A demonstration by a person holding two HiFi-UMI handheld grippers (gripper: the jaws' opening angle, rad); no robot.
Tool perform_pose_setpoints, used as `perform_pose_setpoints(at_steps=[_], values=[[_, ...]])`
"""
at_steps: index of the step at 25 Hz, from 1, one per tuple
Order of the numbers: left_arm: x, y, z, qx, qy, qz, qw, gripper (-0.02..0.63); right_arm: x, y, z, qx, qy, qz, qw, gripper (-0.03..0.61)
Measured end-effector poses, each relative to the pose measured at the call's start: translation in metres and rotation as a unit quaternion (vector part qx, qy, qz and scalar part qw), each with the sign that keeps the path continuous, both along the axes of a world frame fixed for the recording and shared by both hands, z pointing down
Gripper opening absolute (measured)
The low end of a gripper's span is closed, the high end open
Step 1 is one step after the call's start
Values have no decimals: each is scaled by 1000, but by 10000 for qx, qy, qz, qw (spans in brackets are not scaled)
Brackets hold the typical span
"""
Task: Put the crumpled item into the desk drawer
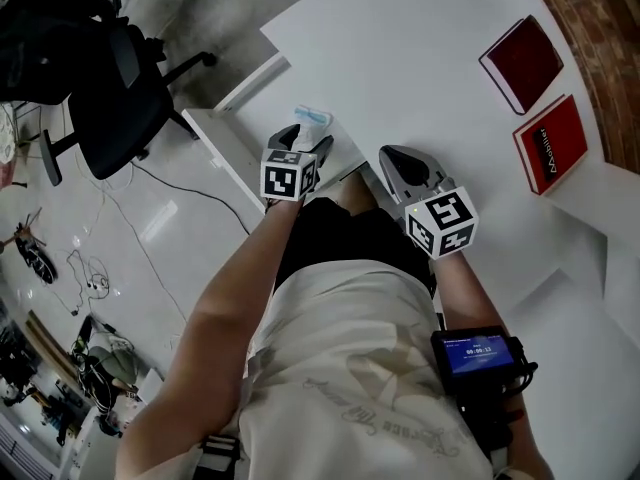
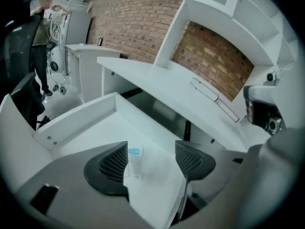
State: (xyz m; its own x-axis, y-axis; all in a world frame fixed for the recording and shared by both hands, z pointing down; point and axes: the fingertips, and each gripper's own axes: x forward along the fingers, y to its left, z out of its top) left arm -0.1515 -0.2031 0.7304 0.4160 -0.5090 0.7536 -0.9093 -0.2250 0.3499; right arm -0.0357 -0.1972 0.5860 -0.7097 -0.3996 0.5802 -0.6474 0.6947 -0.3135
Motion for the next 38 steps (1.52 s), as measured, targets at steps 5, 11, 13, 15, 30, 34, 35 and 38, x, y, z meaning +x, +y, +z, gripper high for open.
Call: perform_pose_setpoints(at_steps=[5, 11, 13, 15, 30, 34, 35, 38], values=[[16, -5, -47, 589, 395, 48, 9975, 231, 10, 4, -1, 78, -44, 96, 9999, 23], [41, -1, -106, 1144, 1278, 404, 9843, 114, 13, 12, -10, 209, -65, 283, 9994, 23], [44, 2, -125, 1346, 1328, 500, 9807, 65, 13, 15, -14, 257, -78, 349, 9990, 23], [48, 5, -140, 1513, 1342, 610, 9774, 51, 15, 18, -18, 305, -86, 410, 9987, 23], [30, 52, -193, 1911, 1162, 796, 9714, 32, 21, 31, -57, 714, -109, 653, 9952, 23], [17, 62, -206, 2071, 1176, 727, 9685, 32, 7, 36, -66, 841, -176, 549, 9948, 23], [16, 65, -210, 2104, 1171, 710, 9680, 32, 4, 38, -68, 852, -192, 499, 9949, 23], [18, 74, -215, 2172, 1175, 715, 9664, 32, 2, 47, -71, 878, -200, 348, 9953, 23]])
